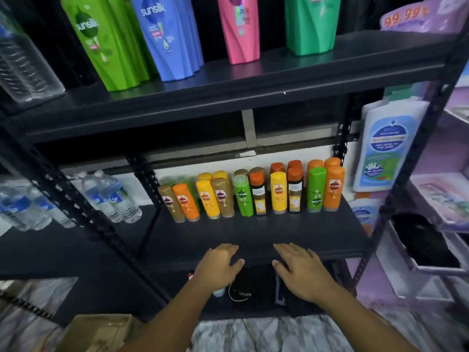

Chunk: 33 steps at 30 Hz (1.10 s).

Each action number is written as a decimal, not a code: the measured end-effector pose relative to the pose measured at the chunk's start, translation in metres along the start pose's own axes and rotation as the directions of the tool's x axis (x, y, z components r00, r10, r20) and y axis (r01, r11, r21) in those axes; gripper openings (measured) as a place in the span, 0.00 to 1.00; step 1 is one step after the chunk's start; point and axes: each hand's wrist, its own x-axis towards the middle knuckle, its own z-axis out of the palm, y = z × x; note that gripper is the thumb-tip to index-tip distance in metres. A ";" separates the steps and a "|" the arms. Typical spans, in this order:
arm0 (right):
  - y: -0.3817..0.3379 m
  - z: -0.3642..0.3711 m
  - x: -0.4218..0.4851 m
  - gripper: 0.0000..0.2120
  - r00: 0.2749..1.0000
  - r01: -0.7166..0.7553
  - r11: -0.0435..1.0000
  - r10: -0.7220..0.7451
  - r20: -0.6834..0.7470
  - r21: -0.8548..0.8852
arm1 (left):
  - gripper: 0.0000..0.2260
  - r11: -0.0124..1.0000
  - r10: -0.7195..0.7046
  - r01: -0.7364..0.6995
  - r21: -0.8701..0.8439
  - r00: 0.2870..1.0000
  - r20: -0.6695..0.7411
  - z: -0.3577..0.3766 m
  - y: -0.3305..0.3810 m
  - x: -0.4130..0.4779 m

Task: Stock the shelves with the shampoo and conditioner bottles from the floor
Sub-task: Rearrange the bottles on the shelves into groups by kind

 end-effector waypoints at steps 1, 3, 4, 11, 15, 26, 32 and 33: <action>-0.006 0.004 0.004 0.28 1.000 -0.020 1.000 0.020 -0.006 -0.010 | 0.27 1.000 0.015 -0.015 0.012 1.000 0.003 0.000 -0.005 0.006; -0.018 0.015 0.015 0.28 0.998 -0.061 0.998 0.060 -0.012 -0.027 | 0.28 0.999 0.039 -0.039 0.024 0.999 0.012 0.000 -0.018 0.014; -0.024 0.021 0.020 0.28 0.997 -0.082 0.996 0.081 -0.008 -0.035 | 0.28 0.998 0.056 -0.056 0.031 0.998 0.021 -0.001 -0.026 0.017; -0.054 0.045 0.047 0.28 0.985 -0.168 0.983 0.170 0.020 -0.076 | 0.28 0.996 0.070 -0.068 -0.060 0.997 0.041 -0.004 -0.072 0.023; -0.052 0.044 0.053 0.29 0.989 -0.134 0.987 0.138 0.043 -0.089 | 0.27 0.996 0.030 -0.029 -0.082 0.999 0.011 -0.004 -0.077 0.025; -0.084 0.061 0.107 0.29 0.992 -0.046 0.993 0.058 0.111 -0.106 | 0.27 0.998 -0.045 0.044 -0.055 0.999 -0.019 -0.027 -0.129 0.034; -0.125 0.091 0.149 0.29 0.993 -0.038 0.989 0.054 0.107 -0.141 | 0.26 0.995 -0.049 0.047 -0.085 0.999 -0.018 -0.029 -0.184 0.051; -0.128 0.096 0.159 0.29 0.993 -0.033 0.989 0.049 0.110 -0.143 | 0.26 0.995 -0.046 0.044 -0.088 0.999 -0.025 -0.026 -0.192 0.057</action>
